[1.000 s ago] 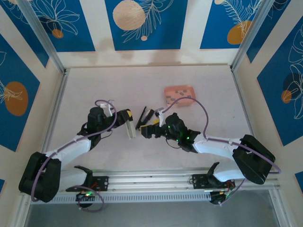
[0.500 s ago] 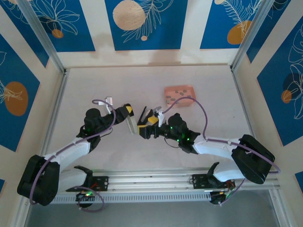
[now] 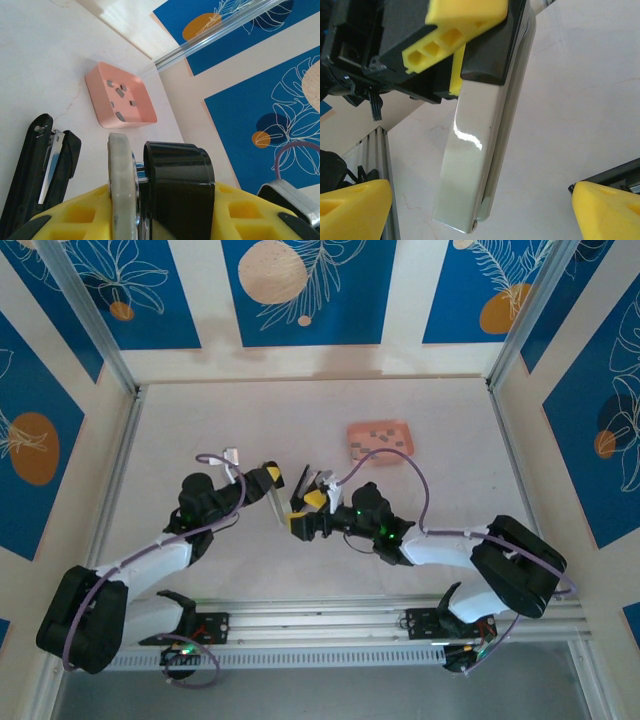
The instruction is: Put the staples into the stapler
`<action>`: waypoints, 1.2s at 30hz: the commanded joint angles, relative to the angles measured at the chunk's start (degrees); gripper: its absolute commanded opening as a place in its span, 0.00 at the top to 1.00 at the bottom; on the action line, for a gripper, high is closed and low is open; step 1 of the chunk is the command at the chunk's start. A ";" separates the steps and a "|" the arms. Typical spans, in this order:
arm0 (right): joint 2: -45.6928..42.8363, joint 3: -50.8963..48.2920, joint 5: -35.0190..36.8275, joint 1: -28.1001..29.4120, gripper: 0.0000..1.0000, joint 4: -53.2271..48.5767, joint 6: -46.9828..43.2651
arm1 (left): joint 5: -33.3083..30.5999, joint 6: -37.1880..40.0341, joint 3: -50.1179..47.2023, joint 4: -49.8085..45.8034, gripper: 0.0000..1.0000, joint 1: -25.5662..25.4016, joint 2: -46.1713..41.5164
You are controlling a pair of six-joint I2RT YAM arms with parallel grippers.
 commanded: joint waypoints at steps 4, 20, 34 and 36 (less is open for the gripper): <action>3.89 4.91 2.62 0.50 0.08 -0.31 1.85 | -0.26 -3.19 0.46 9.17 0.71 -1.43 1.97; 9.72 11.23 6.35 0.91 0.78 -2.58 -4.39 | -0.71 -3.40 1.87 11.48 0.62 -3.61 5.75; -0.99 2.12 -12.34 -11.77 0.94 -2.72 -9.12 | -2.04 15.70 4.32 -8.78 0.07 -3.51 -5.13; -2.36 2.11 -15.32 -13.38 0.95 -3.72 -10.50 | -1.54 15.94 4.26 -9.37 0.09 -3.56 -5.52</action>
